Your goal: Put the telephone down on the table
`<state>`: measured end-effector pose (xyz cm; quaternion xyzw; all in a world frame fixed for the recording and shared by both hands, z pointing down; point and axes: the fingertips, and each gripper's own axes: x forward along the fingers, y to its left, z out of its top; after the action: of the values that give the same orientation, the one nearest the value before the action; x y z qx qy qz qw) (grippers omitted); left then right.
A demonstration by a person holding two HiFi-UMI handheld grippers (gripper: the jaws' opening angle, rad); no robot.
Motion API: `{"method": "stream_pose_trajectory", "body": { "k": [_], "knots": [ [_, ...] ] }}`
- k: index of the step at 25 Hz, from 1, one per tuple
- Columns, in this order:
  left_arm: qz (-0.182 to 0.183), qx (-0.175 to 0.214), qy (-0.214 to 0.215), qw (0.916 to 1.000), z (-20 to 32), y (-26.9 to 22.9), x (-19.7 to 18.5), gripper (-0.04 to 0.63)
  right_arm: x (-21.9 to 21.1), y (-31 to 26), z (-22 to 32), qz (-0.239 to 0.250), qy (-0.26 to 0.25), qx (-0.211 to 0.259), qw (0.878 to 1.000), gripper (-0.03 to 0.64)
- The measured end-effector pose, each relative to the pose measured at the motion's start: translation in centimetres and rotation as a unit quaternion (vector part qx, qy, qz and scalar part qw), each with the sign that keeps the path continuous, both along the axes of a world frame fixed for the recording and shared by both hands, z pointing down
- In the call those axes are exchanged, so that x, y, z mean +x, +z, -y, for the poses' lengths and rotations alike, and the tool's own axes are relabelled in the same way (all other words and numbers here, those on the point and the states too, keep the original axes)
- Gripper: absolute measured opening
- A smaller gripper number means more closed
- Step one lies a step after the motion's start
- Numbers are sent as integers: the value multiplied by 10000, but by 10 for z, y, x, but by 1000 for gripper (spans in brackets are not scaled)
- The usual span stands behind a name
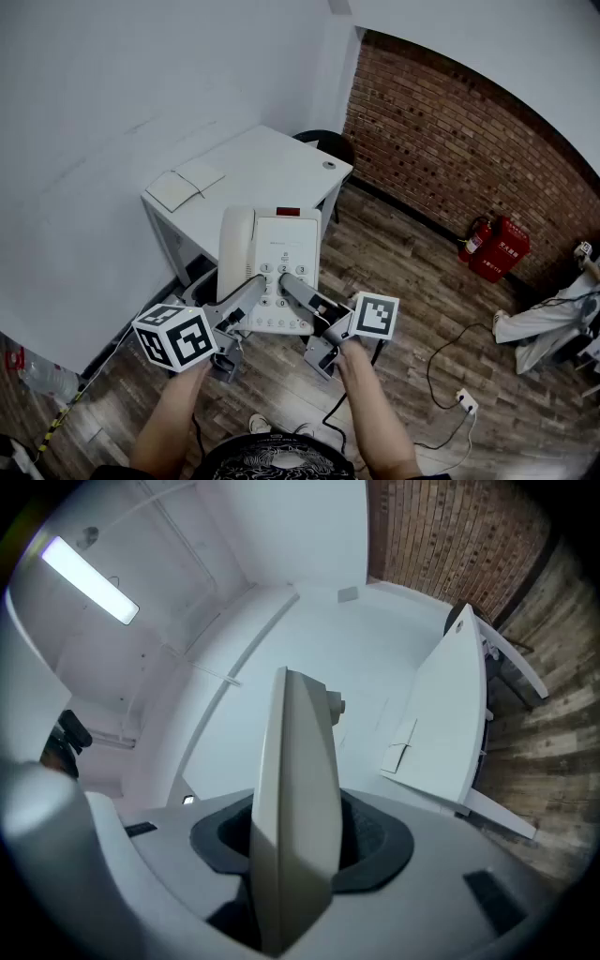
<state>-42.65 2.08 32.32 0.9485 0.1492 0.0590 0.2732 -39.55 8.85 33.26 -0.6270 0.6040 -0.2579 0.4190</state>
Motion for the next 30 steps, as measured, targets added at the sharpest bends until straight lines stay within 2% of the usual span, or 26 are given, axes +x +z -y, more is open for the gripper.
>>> {"method": "stream_pose_trajectory", "body": {
  "k": [9,19,24,30],
  "knots": [
    [-39,-12,149,9999,5,3,6,388,5,5,3,45,163,-11,9999,189],
    [-19,-7,361,9993,3,18,35,388,31,21,0,73,375,-12,9993,189],
    [12,32,427,9991,-7,21,73,388,68,24,-10,109,429,39,9990,189],
    [88,121,363,9992,-37,21,142,388,137,24,-39,102,372,84,9992,189]
  ]
}}
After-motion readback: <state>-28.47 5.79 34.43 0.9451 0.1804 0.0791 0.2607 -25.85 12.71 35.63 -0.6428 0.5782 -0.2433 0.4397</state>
